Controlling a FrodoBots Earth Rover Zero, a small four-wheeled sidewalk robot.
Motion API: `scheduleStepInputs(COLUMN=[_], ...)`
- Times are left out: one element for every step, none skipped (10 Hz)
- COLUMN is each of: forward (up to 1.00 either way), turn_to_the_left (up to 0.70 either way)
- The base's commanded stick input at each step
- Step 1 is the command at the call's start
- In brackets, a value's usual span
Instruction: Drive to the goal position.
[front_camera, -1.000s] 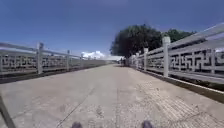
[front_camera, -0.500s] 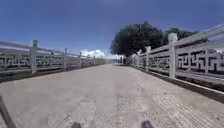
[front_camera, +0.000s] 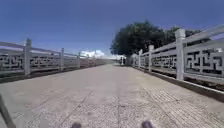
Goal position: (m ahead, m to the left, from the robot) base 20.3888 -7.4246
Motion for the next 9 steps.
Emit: scheduleStepInputs(forward=[0.70,0.70,0.70,0.70,0.70,0.70,0.70,0.70,0.70], turn_to_the_left=[0.00,0.00,0.00,0.00,0.00,0.00,0.00,0.00,0.00])
